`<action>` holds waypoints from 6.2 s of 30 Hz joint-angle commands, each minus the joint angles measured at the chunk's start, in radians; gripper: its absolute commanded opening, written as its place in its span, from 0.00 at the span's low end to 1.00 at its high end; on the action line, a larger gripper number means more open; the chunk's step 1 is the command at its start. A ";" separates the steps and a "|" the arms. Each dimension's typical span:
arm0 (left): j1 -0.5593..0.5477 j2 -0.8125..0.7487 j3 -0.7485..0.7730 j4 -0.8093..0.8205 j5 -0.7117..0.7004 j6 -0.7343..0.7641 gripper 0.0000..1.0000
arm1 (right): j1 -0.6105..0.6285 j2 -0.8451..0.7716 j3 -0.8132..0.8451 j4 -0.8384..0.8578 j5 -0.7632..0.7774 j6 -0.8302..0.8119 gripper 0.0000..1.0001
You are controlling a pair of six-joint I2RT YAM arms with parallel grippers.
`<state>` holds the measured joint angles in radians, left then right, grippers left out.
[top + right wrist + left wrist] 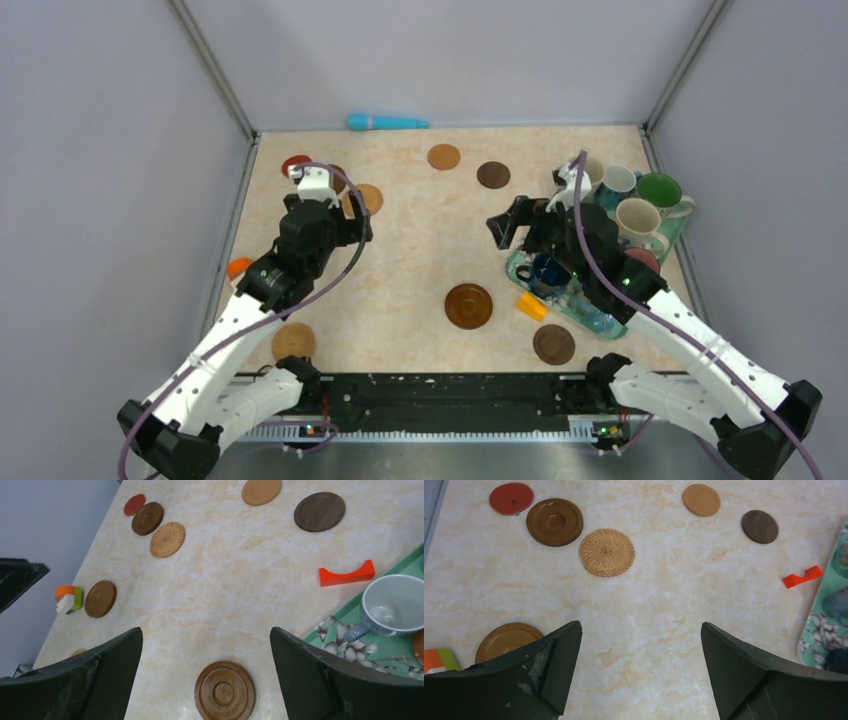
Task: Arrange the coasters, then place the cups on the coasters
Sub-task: Move the coaster to the center of the board.
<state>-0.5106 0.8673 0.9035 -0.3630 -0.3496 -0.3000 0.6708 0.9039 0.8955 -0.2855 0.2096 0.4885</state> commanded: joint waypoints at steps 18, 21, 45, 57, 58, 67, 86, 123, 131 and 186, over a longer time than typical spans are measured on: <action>0.278 0.434 0.320 -0.105 0.091 -0.202 0.81 | -0.007 -0.109 0.128 0.306 -0.253 0.291 0.96; 0.354 0.500 0.363 -0.081 0.113 -0.220 0.80 | -0.006 -0.154 0.104 0.328 -0.216 0.289 0.98; 0.666 1.246 0.834 0.255 0.261 -0.270 0.78 | -0.011 0.028 0.046 0.152 -0.141 0.214 0.96; 0.685 1.402 0.949 0.332 0.513 -0.298 0.73 | -0.011 0.136 0.063 0.147 -0.152 0.205 0.96; 0.685 1.397 0.937 0.343 0.536 -0.305 0.73 | -0.011 0.142 0.062 0.148 -0.153 0.204 0.96; 0.660 1.384 0.873 0.338 0.590 -0.348 0.68 | -0.011 0.150 0.055 0.151 -0.156 0.190 0.96; 0.577 1.392 0.825 0.269 0.590 -0.349 0.67 | -0.011 0.123 0.036 0.123 -0.138 0.159 0.96; 0.296 1.558 0.999 0.273 0.745 -0.371 0.67 | -0.011 0.126 0.008 0.120 -0.130 0.181 0.95; 0.292 1.532 1.054 0.252 0.784 -0.409 0.67 | -0.011 0.160 0.031 0.134 -0.144 0.174 0.94; 0.100 0.081 0.048 -0.078 -0.089 0.036 0.99 | -0.298 1.653 1.258 0.306 -0.366 0.113 0.00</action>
<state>-0.4068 0.9470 0.9386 -0.4911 -0.4213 -0.2596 0.3748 2.5011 2.0949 -0.0296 -0.1303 0.5720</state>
